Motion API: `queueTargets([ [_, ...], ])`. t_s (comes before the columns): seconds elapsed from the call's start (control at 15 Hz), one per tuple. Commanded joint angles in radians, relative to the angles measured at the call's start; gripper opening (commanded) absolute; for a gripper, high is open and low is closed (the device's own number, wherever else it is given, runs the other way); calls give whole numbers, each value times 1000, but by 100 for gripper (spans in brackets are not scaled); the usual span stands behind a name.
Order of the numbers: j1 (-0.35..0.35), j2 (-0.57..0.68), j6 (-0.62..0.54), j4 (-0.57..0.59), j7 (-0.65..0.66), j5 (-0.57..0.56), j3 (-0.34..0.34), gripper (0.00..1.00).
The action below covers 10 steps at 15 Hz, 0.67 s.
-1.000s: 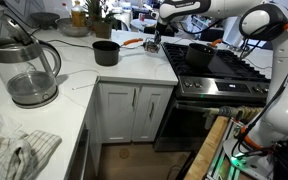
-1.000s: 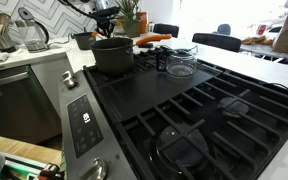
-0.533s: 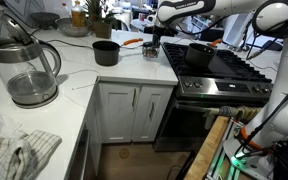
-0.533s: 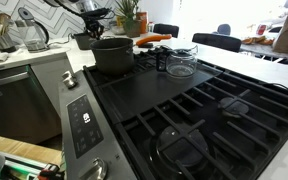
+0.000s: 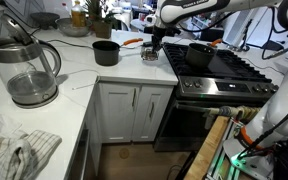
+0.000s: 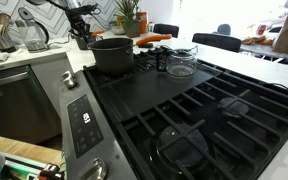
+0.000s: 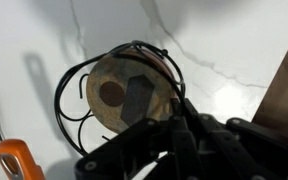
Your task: Move the black crate to the left
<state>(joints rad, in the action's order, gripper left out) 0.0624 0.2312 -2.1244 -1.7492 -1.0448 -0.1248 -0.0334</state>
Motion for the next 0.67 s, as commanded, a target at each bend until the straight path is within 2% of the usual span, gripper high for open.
queueTargets([
  [0.0, -17, -49, -89, -85, -63, -20, -14, 1],
  [0.6, -30, 29, -302, -93, -184, 1, -43, 1],
])
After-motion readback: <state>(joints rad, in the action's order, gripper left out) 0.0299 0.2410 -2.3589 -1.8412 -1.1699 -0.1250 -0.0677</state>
